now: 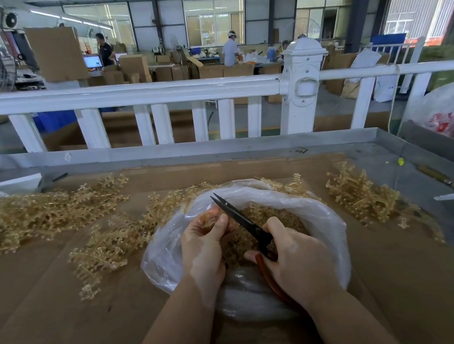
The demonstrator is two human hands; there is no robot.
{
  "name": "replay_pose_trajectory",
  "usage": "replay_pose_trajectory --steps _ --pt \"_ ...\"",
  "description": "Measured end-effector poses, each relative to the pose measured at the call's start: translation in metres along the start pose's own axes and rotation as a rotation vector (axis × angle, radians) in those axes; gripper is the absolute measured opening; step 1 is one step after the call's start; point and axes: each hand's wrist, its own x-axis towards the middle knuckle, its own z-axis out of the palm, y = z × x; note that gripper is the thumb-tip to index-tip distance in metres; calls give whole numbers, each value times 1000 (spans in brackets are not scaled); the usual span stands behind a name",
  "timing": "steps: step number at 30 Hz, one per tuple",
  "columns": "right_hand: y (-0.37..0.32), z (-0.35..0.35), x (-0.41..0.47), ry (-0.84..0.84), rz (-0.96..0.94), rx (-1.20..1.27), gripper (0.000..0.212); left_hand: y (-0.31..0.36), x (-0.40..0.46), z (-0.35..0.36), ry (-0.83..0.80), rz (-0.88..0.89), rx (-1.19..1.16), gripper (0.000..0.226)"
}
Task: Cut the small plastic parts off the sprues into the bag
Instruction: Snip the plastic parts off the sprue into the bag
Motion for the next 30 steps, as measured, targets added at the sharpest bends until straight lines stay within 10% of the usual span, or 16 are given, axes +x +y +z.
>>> replay_pose_trajectory --steps 30 --pt "1 1 1 20 8 8 43 3 -6 6 64 -8 42 17"
